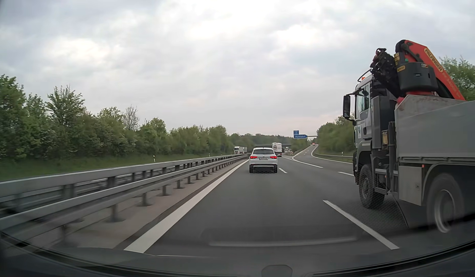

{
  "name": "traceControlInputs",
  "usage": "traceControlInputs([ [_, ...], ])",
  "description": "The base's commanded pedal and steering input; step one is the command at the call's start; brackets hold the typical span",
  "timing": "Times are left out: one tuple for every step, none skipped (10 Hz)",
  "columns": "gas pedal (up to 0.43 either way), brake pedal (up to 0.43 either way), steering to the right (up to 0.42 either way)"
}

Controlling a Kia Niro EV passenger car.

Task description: Follow the waypoints while adhering to traffic rules and regulations

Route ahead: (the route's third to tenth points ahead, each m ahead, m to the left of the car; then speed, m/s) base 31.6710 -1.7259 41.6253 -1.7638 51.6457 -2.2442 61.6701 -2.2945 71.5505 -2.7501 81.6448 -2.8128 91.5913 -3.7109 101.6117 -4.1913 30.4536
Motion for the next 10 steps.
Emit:
traceControlInputs([
  [0.0,0.0,0.004],
  [0.0,0.0,0.004],
  [0.0,0.0,0.004],
  [0.0,0.0,0.004],
  [0.0,0.006,0.004],
  [0.0,0.0,0.004],
  [0.0,0.0,0.004],
  [0.0,0.0,0.004],
  [0.0,0.0,0.004],
  [0.0,0.0,0.004],
])
